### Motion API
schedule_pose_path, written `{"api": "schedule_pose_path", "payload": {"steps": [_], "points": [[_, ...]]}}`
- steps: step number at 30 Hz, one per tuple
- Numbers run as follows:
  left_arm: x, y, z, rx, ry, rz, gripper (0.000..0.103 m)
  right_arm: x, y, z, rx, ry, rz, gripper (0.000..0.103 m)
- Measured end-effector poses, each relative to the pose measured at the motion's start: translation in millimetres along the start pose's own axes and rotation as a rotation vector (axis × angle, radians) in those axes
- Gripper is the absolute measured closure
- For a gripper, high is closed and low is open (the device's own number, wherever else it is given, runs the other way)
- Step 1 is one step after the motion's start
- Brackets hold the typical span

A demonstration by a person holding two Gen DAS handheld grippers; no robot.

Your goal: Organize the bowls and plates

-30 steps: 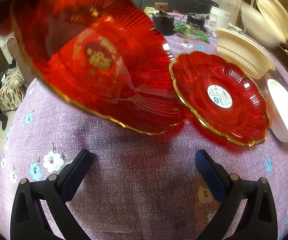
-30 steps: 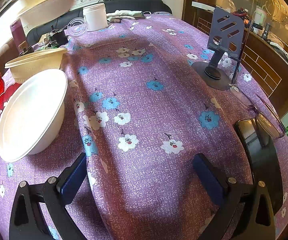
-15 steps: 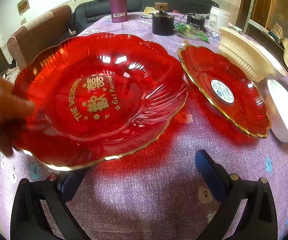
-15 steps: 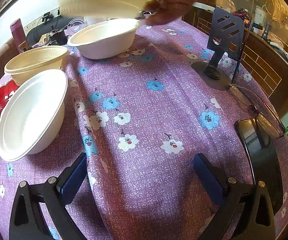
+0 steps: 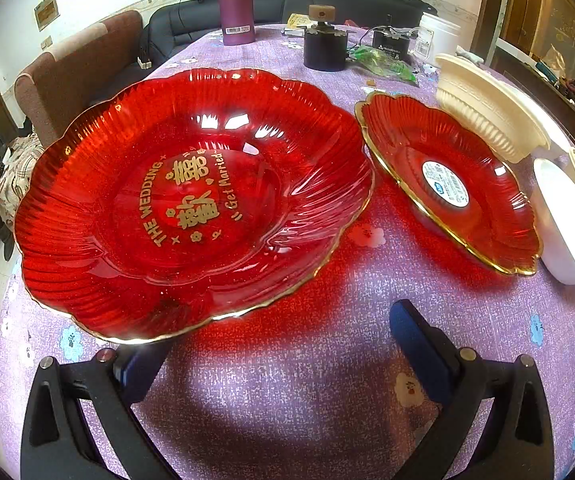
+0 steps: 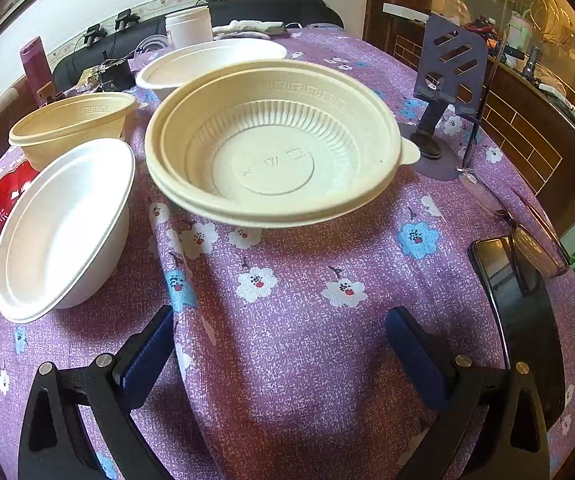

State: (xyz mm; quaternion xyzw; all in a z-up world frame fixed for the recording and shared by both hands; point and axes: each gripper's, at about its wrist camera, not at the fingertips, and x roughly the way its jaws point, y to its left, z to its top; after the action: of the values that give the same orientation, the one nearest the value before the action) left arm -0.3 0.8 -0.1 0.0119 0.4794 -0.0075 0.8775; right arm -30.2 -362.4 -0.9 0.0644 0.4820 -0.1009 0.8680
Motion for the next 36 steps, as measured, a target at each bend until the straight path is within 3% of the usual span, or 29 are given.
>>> {"api": "schedule_pose_path", "payload": {"steps": [24, 33, 36], "points": [[3.6, 2.3, 3.5, -0.028, 0.002, 0.020, 0.000, 0.2, -0.1, -0.2, 0.002, -0.003, -0.002, 0.001], [-18.1, -6.2, -19.4, 0.026, 0.076, 0.027, 0.000, -7.4, -3.5, -6.0, -0.047, 0.133, 0.029, 0.001], [-28.8, -6.9, -30.2, 0.060, 0.074, 0.046, 0.000, -24.7, -7.4, -14.5, -0.047, 0.124, 0.072, 0.002]]}}
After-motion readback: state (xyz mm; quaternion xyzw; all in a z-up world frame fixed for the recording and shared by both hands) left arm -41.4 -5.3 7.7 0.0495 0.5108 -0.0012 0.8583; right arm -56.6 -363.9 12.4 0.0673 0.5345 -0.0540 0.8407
